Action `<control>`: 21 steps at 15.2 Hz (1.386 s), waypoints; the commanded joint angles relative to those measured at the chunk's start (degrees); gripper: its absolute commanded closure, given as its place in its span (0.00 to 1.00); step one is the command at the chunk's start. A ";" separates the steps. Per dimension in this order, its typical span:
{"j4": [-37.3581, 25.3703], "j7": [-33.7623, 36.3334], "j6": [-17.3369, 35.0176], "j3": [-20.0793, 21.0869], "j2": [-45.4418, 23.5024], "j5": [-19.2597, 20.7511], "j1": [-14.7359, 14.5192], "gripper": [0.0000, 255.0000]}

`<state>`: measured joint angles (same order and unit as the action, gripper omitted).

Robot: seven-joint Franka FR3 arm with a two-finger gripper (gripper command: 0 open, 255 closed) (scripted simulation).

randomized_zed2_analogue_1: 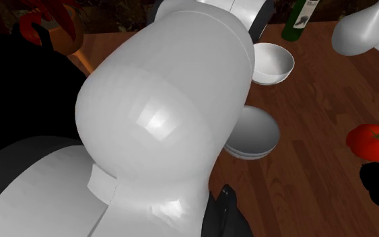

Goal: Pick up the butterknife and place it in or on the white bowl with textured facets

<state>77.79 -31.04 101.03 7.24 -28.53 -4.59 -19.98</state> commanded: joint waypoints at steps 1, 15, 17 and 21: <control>-1.13 0.12 -1.44 0.01 0.29 0.00 0.02 1.00; -8.89 0.16 -10.66 -0.09 1.70 -0.08 0.69 1.00; -3.37 -2.01 -9.21 -0.57 5.53 -0.52 2.43 1.00; 5.42 -6.50 -7.37 -1.87 11.98 -1.18 5.61 1.00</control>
<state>80.03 -36.01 92.74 5.78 -18.62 -5.57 -15.38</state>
